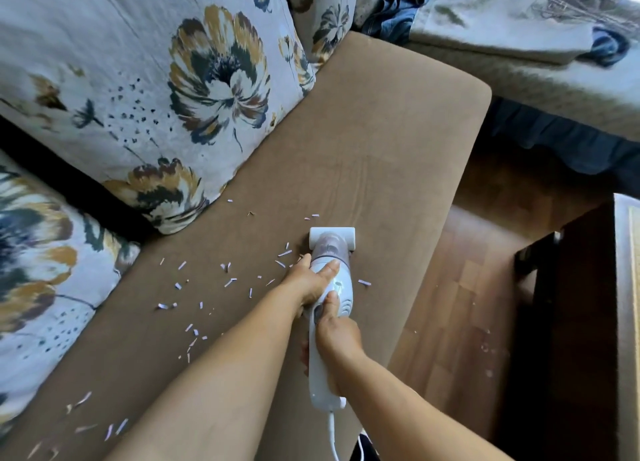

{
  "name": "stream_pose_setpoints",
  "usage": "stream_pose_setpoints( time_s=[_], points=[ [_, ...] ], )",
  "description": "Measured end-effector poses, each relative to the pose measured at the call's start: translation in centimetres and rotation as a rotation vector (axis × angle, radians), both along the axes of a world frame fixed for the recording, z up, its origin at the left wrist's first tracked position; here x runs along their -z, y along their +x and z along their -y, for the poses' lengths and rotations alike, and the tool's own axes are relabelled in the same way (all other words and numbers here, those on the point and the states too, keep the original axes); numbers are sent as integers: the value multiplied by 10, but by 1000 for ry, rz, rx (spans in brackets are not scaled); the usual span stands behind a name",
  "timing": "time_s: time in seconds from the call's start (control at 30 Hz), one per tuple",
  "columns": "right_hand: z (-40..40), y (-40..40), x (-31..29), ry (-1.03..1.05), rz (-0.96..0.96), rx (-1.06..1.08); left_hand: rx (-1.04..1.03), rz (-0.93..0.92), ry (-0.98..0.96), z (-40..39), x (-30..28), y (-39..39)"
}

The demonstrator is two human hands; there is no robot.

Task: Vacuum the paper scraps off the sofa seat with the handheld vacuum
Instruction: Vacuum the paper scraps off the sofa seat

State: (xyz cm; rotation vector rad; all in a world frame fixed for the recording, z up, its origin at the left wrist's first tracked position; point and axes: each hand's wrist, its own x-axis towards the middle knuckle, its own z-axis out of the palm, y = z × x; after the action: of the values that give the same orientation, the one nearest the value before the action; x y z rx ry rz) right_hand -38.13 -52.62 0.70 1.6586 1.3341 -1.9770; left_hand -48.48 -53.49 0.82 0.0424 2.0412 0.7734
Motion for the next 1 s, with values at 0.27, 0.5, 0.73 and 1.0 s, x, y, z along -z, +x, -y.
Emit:
stream_pose_setpoints(
  time_s=[0.27,0.5,0.73,1.0],
  points=[
    [14,2,-14,23,7,10,-4,-42,28,11,-19,4],
    [20,-9,-14,-20,29,38,91,-63,-5,11,-21,-8],
    [20,-18,-19,-49,38,39,183,-28,-33,9,-26,-23],
    [39,-29,-23,-42,34,5,117,11,3,33,-20,-34]
  ],
)
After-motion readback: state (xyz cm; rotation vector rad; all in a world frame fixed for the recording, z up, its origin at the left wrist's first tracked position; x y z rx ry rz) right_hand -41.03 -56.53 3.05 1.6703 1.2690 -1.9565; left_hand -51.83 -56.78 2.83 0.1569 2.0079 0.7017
